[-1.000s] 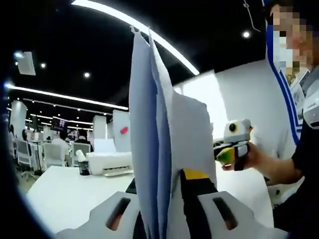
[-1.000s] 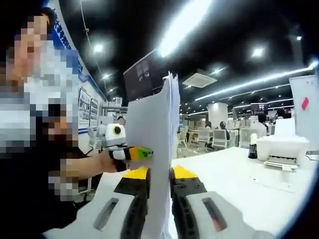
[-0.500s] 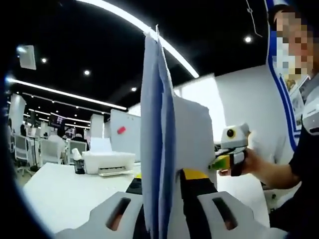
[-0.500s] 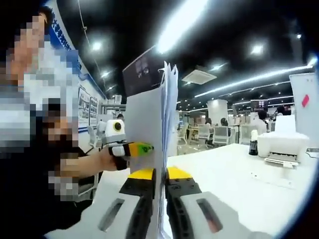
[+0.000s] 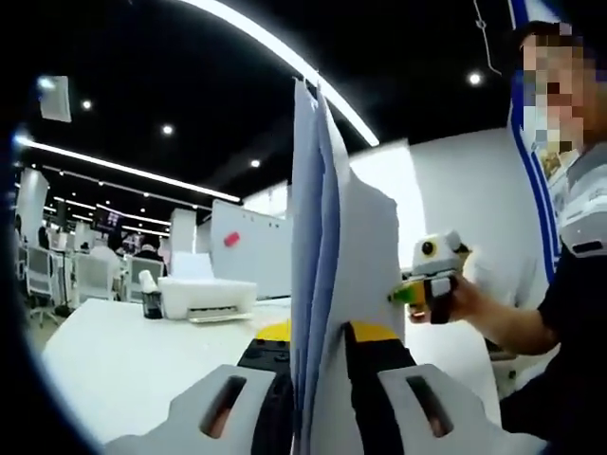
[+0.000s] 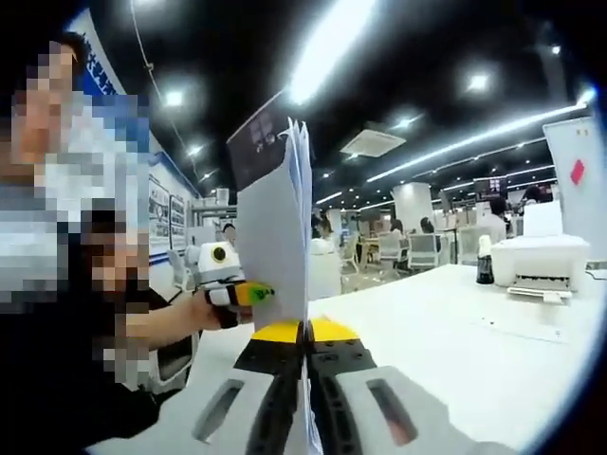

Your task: Organize the stack of printing papers by aligning and flattening the scattered papers on the table

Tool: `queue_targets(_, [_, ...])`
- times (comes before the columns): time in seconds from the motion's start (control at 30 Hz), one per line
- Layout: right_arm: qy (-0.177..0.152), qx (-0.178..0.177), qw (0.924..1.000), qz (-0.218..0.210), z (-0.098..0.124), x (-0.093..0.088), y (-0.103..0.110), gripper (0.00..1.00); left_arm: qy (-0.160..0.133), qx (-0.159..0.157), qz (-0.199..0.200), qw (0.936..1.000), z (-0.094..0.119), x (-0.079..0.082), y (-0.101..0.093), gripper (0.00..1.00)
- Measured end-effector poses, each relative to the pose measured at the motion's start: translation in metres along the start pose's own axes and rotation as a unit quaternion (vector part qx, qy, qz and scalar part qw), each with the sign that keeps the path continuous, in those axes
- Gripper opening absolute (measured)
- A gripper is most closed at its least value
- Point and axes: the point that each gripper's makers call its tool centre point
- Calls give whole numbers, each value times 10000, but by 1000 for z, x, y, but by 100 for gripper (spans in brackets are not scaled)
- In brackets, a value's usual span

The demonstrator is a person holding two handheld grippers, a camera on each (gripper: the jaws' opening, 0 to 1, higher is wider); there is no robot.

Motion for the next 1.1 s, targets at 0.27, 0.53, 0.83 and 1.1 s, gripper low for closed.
queue_targets(0.27, [0,-23,10000,-17,1,0,1,0,42,206,76,9998,18,-3,8,18])
queue_targets(0.53, [-5,-92,9999,-53,2,0,1,0,35,190,-82,9998,13,2,-1,6])
queue_targets(0.83, [-110,-381,9959,-817,40,17,6,0,160,-19,521,9985,-14,21,-18,6])
queue_targets(1.1, [-229,-513,9810,-1858,77,23,-1,0,377,-393,1562,9862,-45,24,-42,6])
Point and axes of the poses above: the point that each gripper's makers call its tool centre point, and the gripper's own axes: z roughly backward along the fingers, y roughly to its left, x roughly out of its top, and after that the axes turned 13 degrees about -z, right-handed
